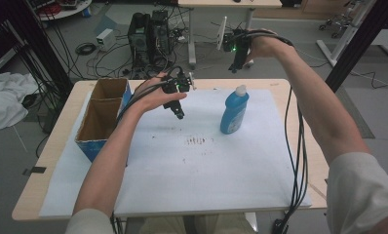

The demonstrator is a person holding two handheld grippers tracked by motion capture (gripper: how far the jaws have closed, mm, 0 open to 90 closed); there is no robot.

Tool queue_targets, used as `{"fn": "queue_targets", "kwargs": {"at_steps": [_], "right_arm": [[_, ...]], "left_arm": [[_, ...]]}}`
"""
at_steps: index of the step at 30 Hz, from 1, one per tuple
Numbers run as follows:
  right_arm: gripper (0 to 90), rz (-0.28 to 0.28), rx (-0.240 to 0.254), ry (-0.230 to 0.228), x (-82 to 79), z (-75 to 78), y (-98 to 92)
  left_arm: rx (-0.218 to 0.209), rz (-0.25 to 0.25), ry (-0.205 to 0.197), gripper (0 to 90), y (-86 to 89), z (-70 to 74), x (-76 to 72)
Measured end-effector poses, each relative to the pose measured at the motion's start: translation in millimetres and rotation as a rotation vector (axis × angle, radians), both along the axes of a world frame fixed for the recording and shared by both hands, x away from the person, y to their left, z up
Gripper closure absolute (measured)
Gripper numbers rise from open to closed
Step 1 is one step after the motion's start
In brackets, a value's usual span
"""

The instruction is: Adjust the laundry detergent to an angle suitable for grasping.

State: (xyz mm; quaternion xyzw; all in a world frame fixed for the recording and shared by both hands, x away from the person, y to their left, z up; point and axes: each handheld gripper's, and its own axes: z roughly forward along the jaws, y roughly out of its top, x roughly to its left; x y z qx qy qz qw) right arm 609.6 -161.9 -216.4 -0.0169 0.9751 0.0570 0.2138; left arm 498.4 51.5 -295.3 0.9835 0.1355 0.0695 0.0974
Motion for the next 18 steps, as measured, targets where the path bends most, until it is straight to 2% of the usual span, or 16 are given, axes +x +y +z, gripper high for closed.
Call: {"fn": "queue_targets", "kwargs": {"at_steps": [10,11,12,13,14,15,17,18], "right_arm": [[13.4,0.01,-0.011,-0.014,-9.3,5.5,7.4],[13.4,0.008,-0.01,-0.012,-8.6,5.1,7.0],[13.3,0.006,-0.004,-0.003,-2.4,1.5,3.7],[13.4,0.009,-0.012,-0.014,-10.5,5.9,7.7],[13.4,0.011,-0.016,-0.017,-12.2,6.6,7.7],[13.4,0.006,-0.002,-0.004,-2.2,1.4,3.5],[13.4,0.01,-0.01,-0.018,-13.9,7.3,7.2],[13.4,0.011,-0.014,-0.014,-10.8,6.0,7.8]], "left_arm": [[-0.016,0.005,-0.011,22.4,3.5,6.1,-6.2],[-0.004,-0.001,-0.003,22.4,1.2,2.1,-1.3],[-0.014,0.004,-0.013,22.4,4.2,6.9,-6.8],[-0.015,0.006,-0.014,22.4,4.2,8.1,-7.7],[-0.002,-0.002,-0.005,22.4,1.0,1.9,-1.1],[-0.015,0.002,-0.013,22.4,3.8,6.4,-6.1],[-0.014,0.005,-0.013,22.4,4.2,7.1,-7.0],[-0.018,0.011,-0.014,22.4,3.3,8.7,-9.1]]}}
